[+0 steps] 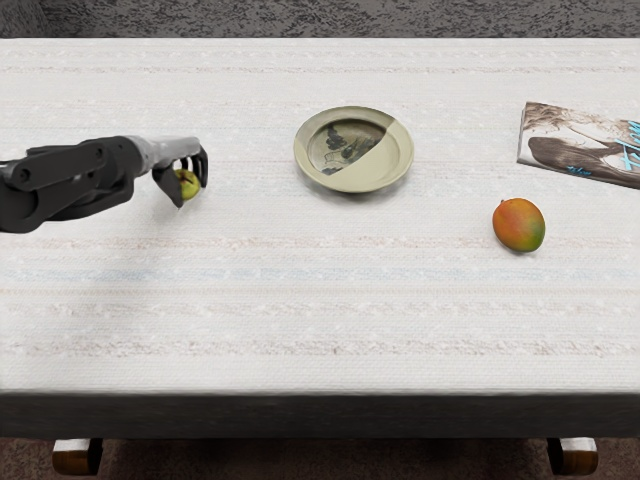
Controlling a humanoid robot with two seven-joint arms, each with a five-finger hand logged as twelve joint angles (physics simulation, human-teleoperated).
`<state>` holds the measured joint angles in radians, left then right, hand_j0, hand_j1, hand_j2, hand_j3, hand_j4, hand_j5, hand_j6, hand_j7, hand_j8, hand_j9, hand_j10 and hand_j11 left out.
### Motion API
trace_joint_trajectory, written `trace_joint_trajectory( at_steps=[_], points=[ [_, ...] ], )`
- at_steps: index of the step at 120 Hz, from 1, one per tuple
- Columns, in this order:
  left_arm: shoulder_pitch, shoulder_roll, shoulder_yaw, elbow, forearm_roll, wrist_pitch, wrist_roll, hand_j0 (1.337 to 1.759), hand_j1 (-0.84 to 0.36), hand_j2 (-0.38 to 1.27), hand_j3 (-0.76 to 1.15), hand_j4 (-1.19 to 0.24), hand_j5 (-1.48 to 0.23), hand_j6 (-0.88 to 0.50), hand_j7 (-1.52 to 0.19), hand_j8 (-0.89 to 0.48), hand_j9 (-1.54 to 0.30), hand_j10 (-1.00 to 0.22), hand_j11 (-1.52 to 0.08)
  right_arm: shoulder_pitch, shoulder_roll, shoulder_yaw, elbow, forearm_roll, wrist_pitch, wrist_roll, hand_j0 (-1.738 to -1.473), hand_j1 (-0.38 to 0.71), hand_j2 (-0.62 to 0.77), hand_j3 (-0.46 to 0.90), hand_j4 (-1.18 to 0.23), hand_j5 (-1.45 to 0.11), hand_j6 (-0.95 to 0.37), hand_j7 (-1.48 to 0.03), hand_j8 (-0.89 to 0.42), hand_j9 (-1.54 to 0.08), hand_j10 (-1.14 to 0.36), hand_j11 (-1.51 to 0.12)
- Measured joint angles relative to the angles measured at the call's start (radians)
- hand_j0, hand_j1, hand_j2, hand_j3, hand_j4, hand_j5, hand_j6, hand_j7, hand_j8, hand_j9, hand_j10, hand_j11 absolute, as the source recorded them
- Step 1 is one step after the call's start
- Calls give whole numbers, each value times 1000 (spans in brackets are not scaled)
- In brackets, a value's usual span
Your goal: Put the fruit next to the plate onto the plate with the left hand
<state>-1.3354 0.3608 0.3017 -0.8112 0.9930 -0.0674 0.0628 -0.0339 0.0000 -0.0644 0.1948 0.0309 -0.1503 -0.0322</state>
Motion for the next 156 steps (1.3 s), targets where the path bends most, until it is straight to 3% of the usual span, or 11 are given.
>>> trace_joint_trajectory(
  at_steps=[50, 93, 141, 156],
  points=[
    [-163, -49, 0, -69, -141, -17, 0, 1652, -336, 305, 0, -693, -1003, -438, -965, -381, -978, -693, -983, 0, 0, 0, 0, 0, 0, 0, -1658, -314, -6, 0, -30, -38, -30, -38, -29, -38, -29, -38],
    [-215, -88, -103, -150, -181, -45, 5, 1653, -345, 345, 0, -673, -1030, -439, -974, -369, -968, -694, -971, 0, 0, 0, 0, 0, 0, 0, -1658, -314, -6, 0, -29, -38, -30, -38, -29, -38, -29, -38],
    [-220, -214, -163, -141, -178, -46, 9, 1653, -354, 359, 0, -666, -1029, -444, -978, -383, -952, -696, -959, 0, 0, 0, 0, 0, 0, 0, -1658, -314, -6, 0, -29, -38, -30, -38, -29, -38, -29, -38],
    [-201, -265, -171, -97, -165, -34, 9, 1653, -337, 339, 0, -671, -1002, -468, -954, -404, -946, -693, -953, 0, 0, 0, 0, 0, 0, 0, -1658, -314, -6, 0, -30, -38, -30, -38, -29, -38, -29, -38]
  ],
)
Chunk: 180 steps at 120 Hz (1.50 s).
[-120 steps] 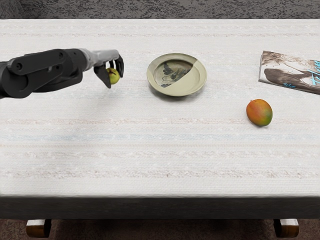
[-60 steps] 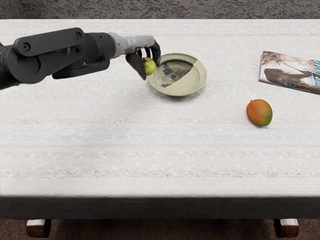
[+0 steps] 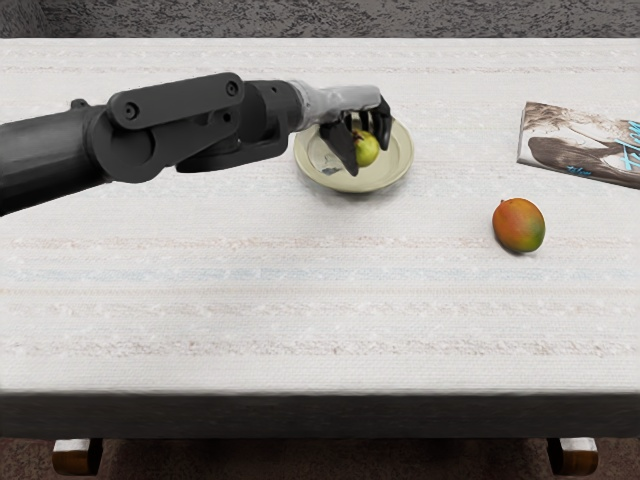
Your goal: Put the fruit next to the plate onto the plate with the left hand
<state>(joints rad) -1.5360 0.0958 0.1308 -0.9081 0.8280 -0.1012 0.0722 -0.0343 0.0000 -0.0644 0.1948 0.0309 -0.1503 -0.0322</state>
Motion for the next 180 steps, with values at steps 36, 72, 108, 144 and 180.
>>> trace_joint_trajectory(
  at_steps=[36, 72, 108, 144, 180],
  points=[
    [14, -19, -5, 69, 41, 81, -1, 1653, -302, 308, 0, -665, -946, -512, -914, -437, -916, -699, -916, 0, 0, 0, 0, 0, 0, 0, -1658, -314, -6, 0, -30, -38, -30, -38, -30, -38, -29, -38],
    [28, -31, -5, 89, 35, 156, -3, 1657, -147, 170, 0, -460, -626, -446, -612, -403, -614, -470, -614, 0, 0, 0, 0, 0, 0, 0, -1658, -314, -6, 0, -30, -38, -30, -38, -30, -38, -29, -38],
    [33, -14, -12, 91, 25, 210, -3, 1658, 170, 51, 0, -162, -215, -159, -212, -149, -212, -164, -212, 0, 0, 0, 0, 0, 0, 0, -1658, -314, -6, 0, -30, -38, -30, -38, -30, -38, -29, -38],
    [34, 153, -42, -45, -227, -110, -5, 1658, 309, 13, 0, -38, -50, -38, -49, -36, -49, -39, -49, 0, 0, 0, 0, 0, 0, 0, -1658, -314, -6, 0, -30, -38, -30, -38, -30, -38, -29, -38],
    [93, 334, -111, -100, -509, -461, -5, 1658, 340, 3, 0, -10, -12, -10, -11, -9, -11, -10, -11, 0, 0, 0, 0, 0, 0, 0, -1658, -314, -6, 0, -30, -38, -30, -38, -30, -38, -29, -38]
  ],
)
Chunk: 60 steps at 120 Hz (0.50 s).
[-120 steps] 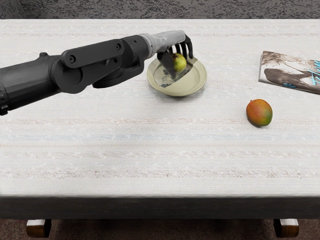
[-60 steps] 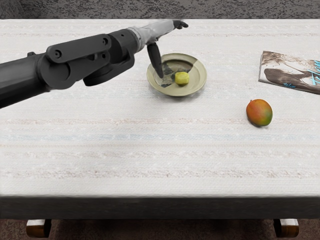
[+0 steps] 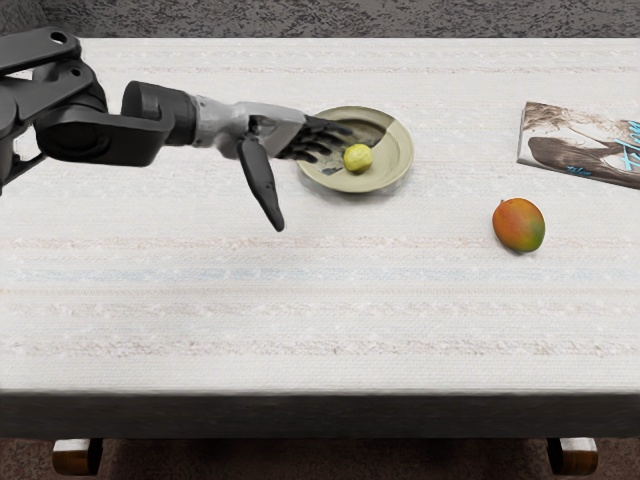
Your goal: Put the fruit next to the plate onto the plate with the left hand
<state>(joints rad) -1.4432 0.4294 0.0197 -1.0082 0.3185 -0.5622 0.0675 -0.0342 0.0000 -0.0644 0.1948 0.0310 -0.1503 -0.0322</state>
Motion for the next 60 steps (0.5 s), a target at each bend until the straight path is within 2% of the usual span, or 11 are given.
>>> trace_joint_trajectory(
  at_steps=[22, 46, 60],
  points=[
    [60, 115, -10, -3, -126, -40, 0, 1658, 346, 2, 0, -5, -5, -5, -5, -4, -5, -4, -5, 0, 0, 0, 0, 0, 0, 0, -1658, -314, -6, 0, -30, -38, -30, -38, -30, -38, -29, -38],
    [133, 279, -12, -34, -153, -48, 1, 1658, 348, 1, 0, -2, -2, -2, -2, -2, -2, -2, -2, 0, 0, 0, 0, 0, 0, 0, -1658, -314, -6, 0, -30, -38, -30, -38, -30, -38, -29, -38],
    [174, 315, -13, -42, -156, -48, 1, 1658, 349, 1, 0, -1, -1, -1, -1, -1, -1, -1, -1, 0, 0, 0, 0, 0, 0, 0, -1658, -314, -6, 0, -30, -38, -30, -38, -30, -38, -29, -38]
  ],
)
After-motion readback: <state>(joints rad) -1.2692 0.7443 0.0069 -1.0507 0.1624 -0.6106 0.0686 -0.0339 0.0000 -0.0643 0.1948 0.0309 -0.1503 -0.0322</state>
